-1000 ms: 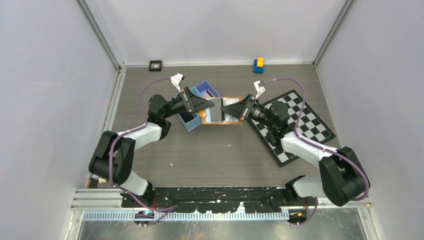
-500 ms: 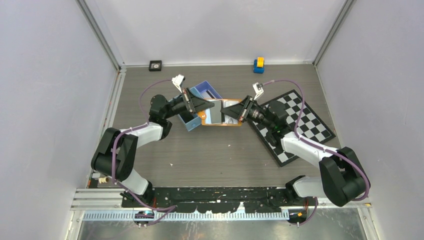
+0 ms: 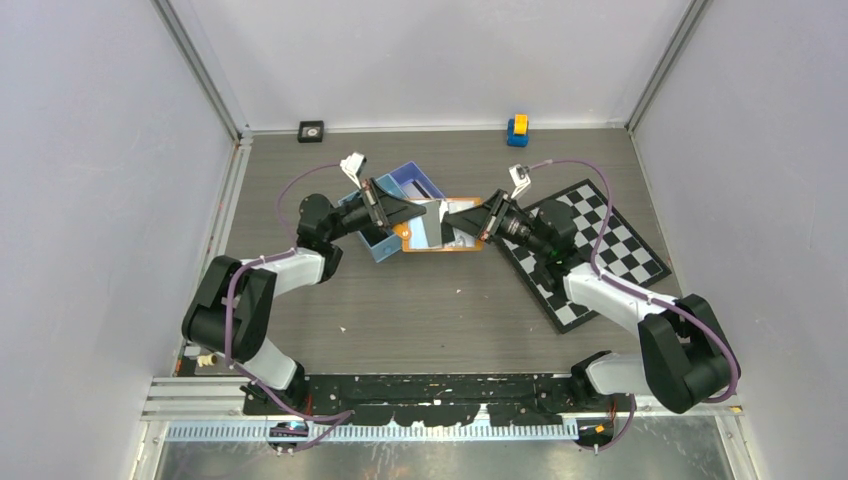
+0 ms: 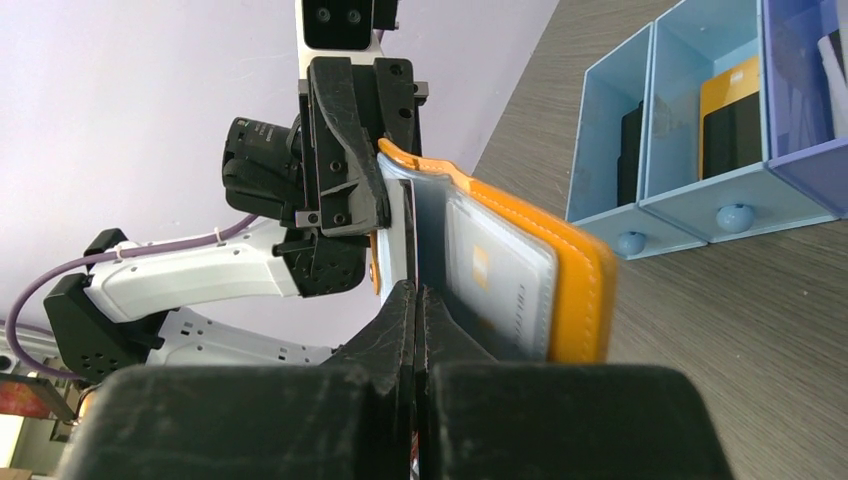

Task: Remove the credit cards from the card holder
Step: Remove the credit card from the card holder.

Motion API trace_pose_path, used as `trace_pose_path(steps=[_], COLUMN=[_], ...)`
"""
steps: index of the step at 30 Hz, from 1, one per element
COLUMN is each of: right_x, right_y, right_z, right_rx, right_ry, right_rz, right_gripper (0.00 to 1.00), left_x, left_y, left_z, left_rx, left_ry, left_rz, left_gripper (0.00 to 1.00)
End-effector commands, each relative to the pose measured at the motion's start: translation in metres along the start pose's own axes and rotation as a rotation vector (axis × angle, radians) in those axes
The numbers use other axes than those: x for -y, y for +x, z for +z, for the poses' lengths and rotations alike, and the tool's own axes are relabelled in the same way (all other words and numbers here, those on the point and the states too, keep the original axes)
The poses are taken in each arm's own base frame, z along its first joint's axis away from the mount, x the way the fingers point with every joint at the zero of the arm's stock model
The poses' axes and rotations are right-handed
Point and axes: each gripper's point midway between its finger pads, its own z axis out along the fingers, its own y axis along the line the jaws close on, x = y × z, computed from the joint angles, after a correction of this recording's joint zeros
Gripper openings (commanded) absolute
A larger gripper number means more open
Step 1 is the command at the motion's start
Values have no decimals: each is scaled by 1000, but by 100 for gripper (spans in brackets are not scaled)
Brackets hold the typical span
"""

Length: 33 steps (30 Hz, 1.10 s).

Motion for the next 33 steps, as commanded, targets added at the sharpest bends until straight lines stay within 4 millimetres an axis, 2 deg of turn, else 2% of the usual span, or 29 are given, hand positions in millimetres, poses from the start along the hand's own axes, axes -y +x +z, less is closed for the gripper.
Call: trace_pose_path(steps=[1,8,14,17,20,24,29,33], right_x=[1,-1,14,14,13,15,19,26], right_y=[-26,-26,-32,-35,-37,-38,-38,-46], right_z=[-3,-2,-10,-14,-12,-6,3,9], right_rx=[91,84,131,143,139,118,86,93], right_ry=[16,5,120,142,142,144,145,185], right_rz=[-27,-22,-51,-68,-73,-74,-75,-86], right_gripper=[0,0,0,1,0,1,1,0], left_x=[22,23,15,7,-11,-34,-51,-60], left_y=[-13,-15,-23,-26,-30,-38,-46,-57], left_z=[-6,-9,-18,-22,-28,-45,-65,-89], left_rx=[33,46,86,104,124,172,219,304], left_ry=[81,85,31,-12,-110,-246,-371,-460], left_rz=[72,76,88,97,87,67,52,41], left_gripper=[12,10,8,7,3,1,0,0])
